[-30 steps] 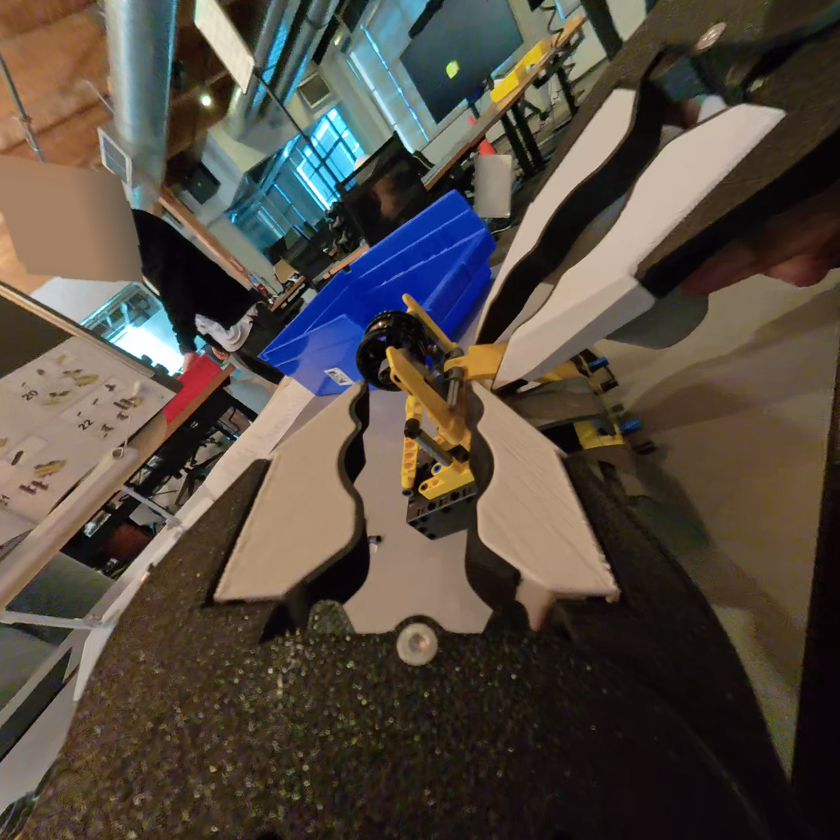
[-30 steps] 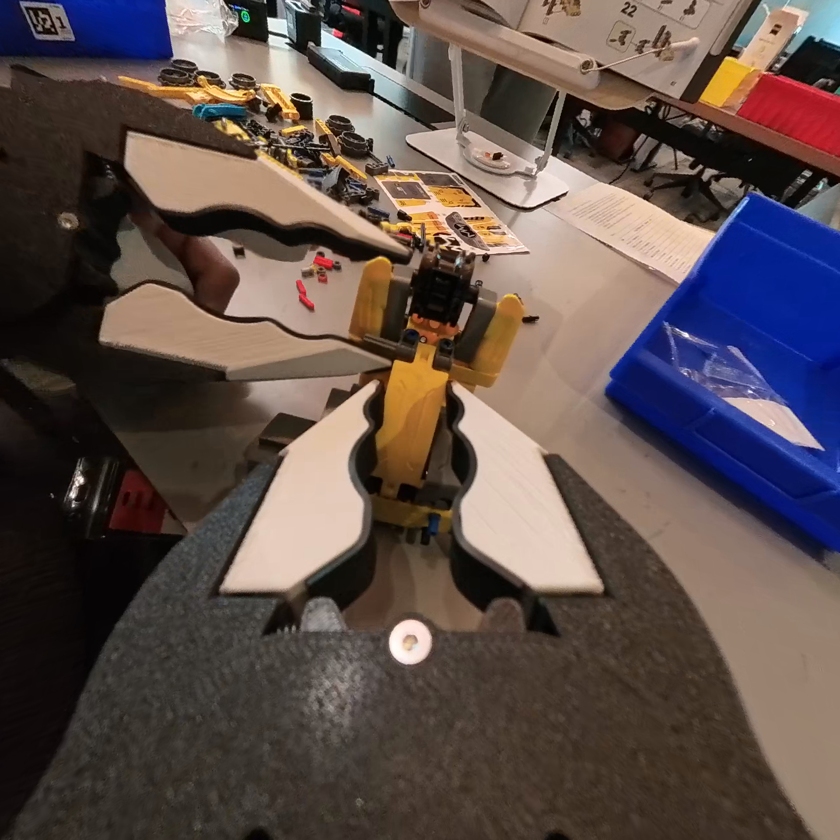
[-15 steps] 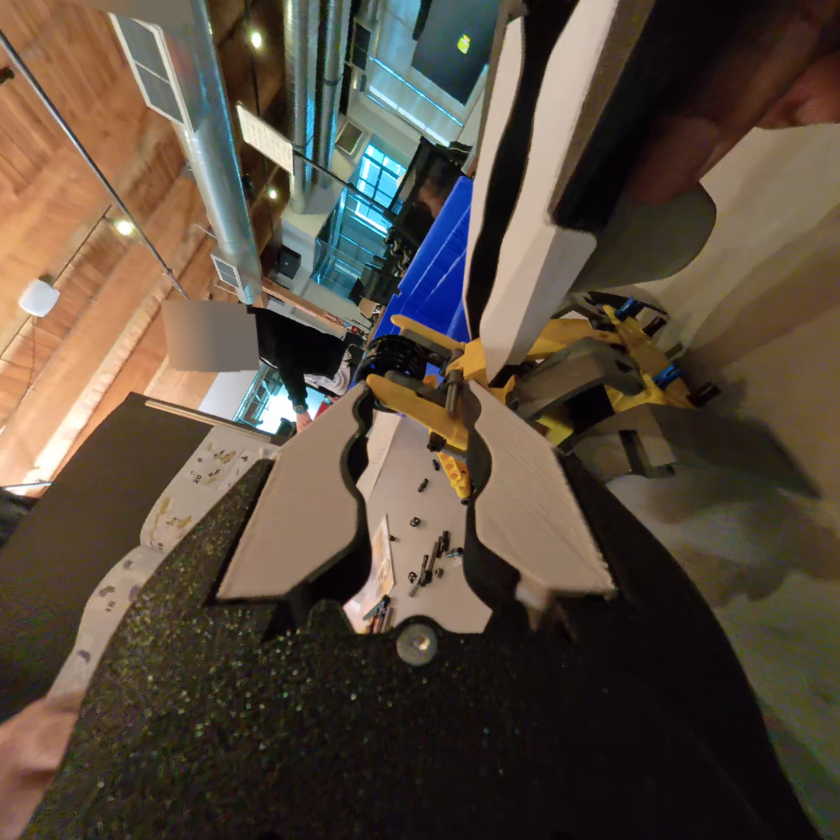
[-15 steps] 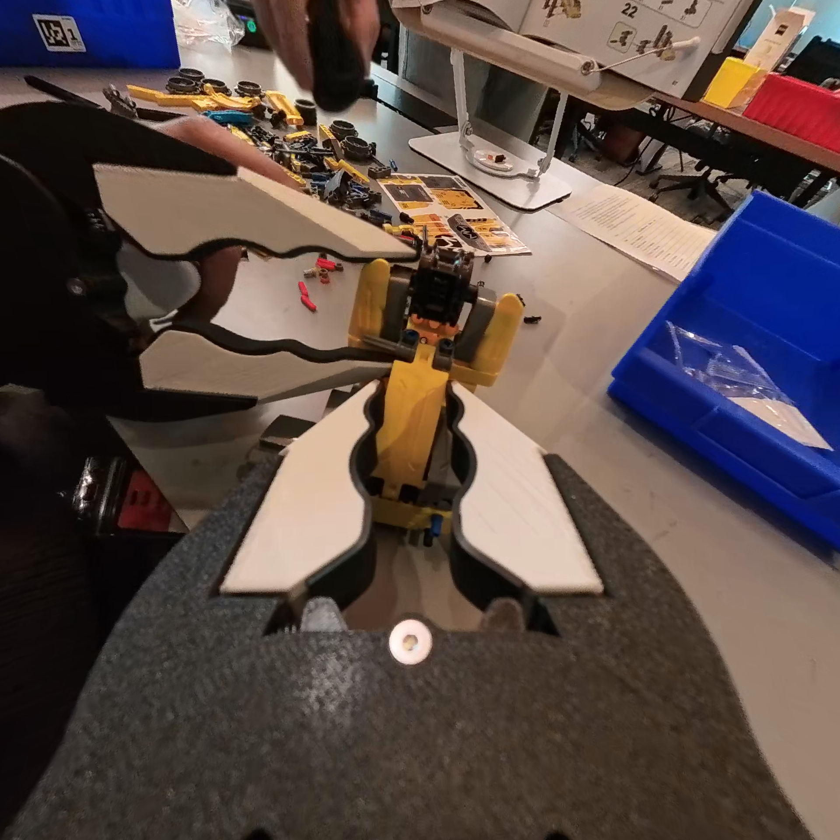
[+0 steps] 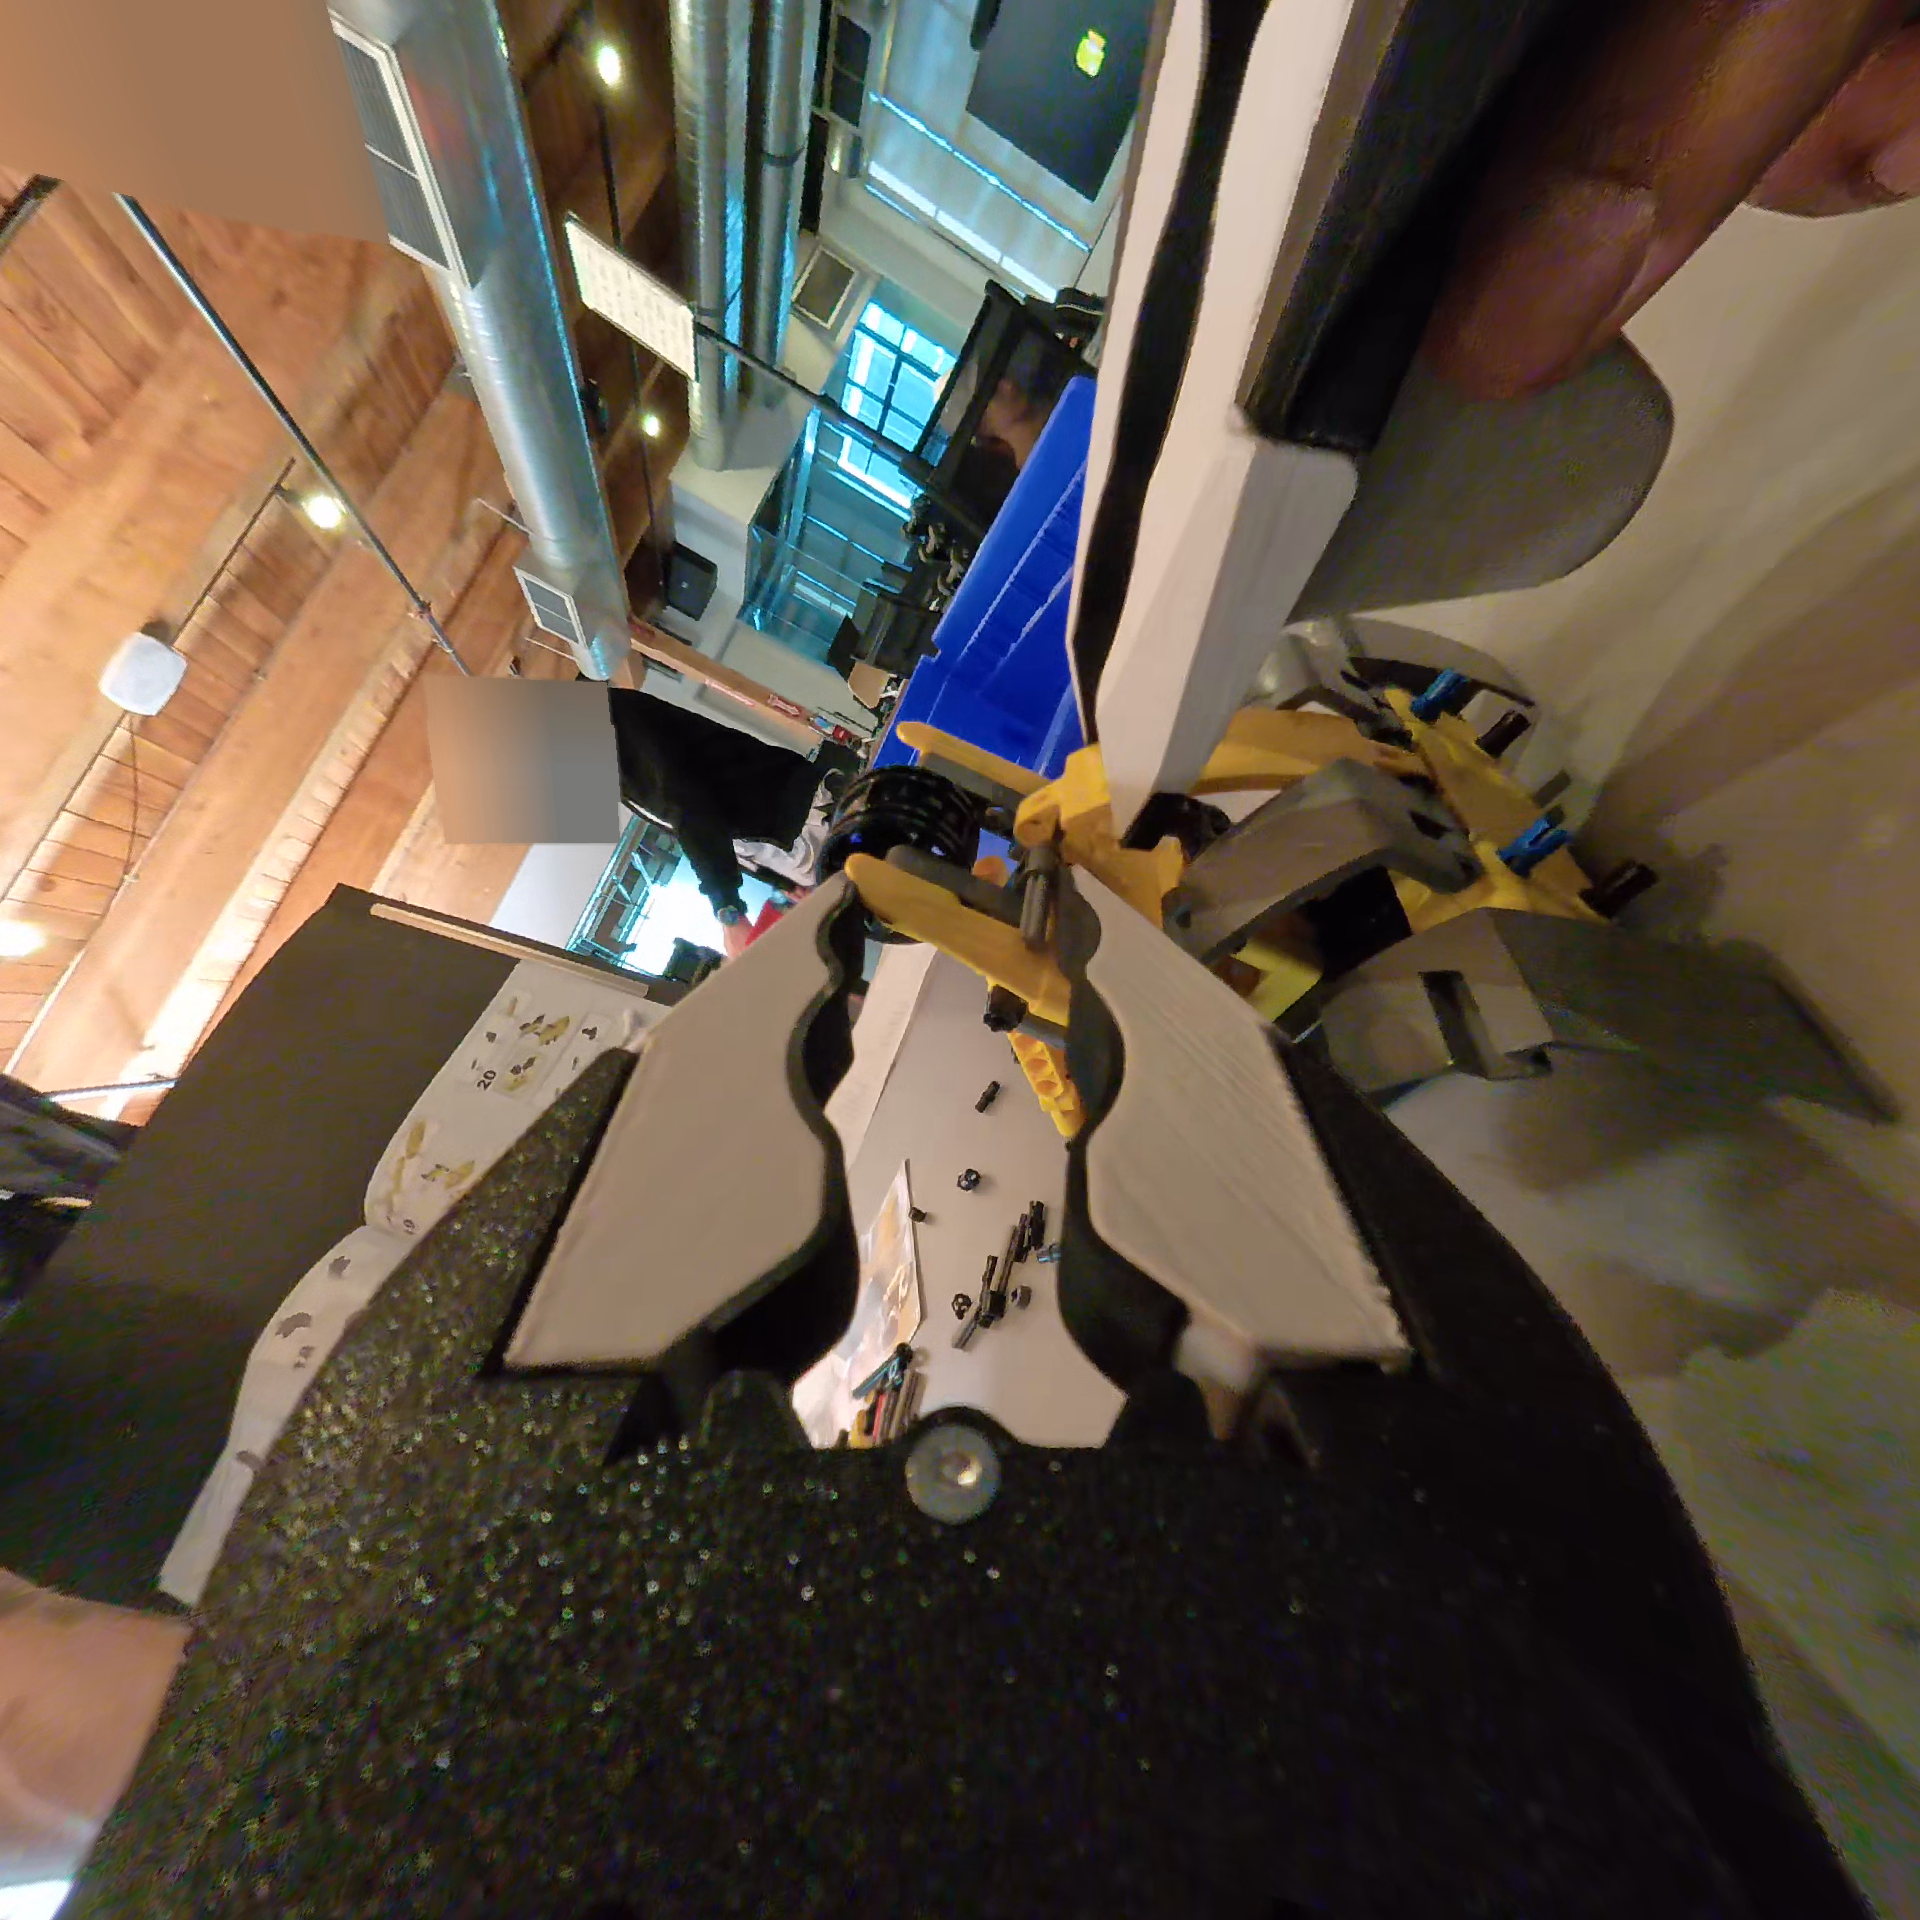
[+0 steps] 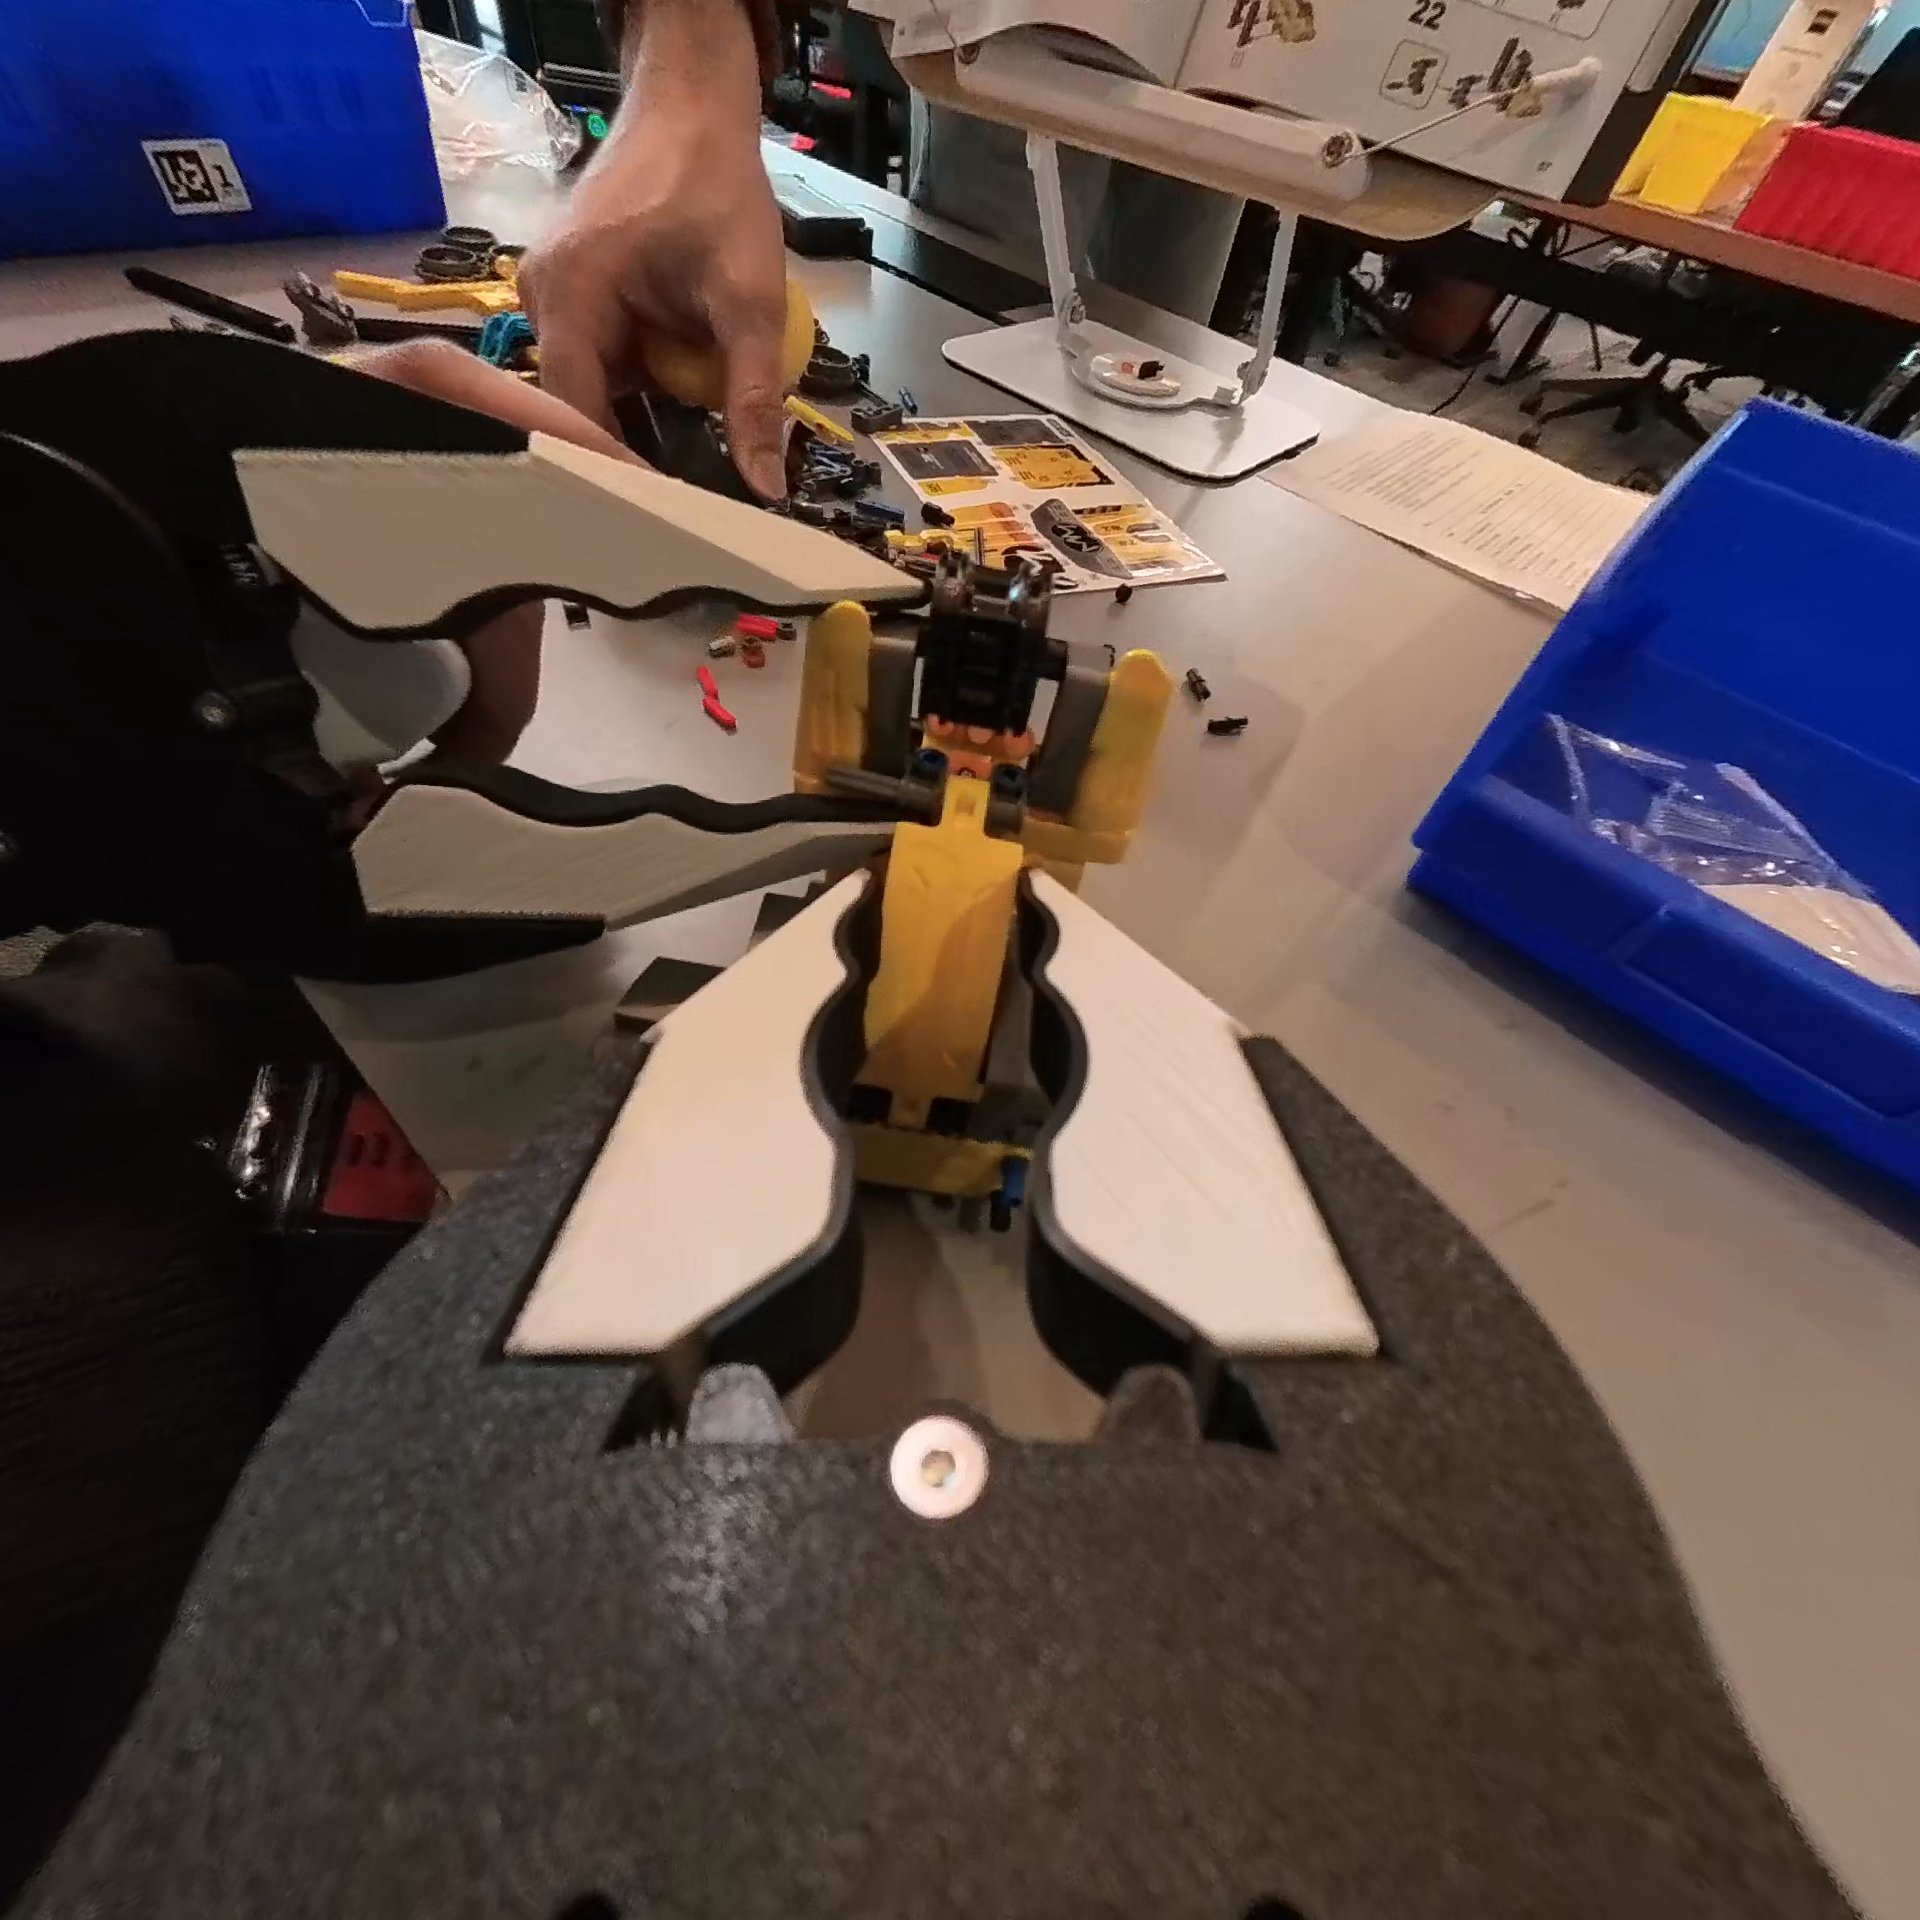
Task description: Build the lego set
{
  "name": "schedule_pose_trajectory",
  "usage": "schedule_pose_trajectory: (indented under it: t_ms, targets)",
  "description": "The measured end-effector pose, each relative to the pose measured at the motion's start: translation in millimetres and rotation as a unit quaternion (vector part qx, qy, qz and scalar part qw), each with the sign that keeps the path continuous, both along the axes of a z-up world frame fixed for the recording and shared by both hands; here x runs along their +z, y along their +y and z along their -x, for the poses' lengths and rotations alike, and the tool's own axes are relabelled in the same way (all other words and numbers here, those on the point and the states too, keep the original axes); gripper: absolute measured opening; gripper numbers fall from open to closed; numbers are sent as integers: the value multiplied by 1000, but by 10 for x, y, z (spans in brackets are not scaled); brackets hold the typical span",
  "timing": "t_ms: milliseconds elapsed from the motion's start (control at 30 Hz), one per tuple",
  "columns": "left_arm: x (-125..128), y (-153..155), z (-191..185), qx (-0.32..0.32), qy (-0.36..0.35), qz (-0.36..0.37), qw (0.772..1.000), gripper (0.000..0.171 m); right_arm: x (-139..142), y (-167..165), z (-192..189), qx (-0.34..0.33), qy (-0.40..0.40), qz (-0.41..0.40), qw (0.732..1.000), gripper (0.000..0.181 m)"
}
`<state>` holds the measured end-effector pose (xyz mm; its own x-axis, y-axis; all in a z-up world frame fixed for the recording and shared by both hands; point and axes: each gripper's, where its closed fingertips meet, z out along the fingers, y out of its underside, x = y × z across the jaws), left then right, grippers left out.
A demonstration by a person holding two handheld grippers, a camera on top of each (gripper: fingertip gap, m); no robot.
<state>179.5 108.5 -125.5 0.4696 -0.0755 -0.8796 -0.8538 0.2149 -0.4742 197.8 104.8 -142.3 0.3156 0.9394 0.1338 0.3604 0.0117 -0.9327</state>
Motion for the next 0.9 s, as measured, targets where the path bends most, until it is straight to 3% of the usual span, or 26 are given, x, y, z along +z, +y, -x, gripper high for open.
schedule_pose_trajectory:
  t_ms: [900]
  targets:
    - [-2,6,0,6,-23,0,1000,35,-30,9,-4,-16,-33,-17,999,25]
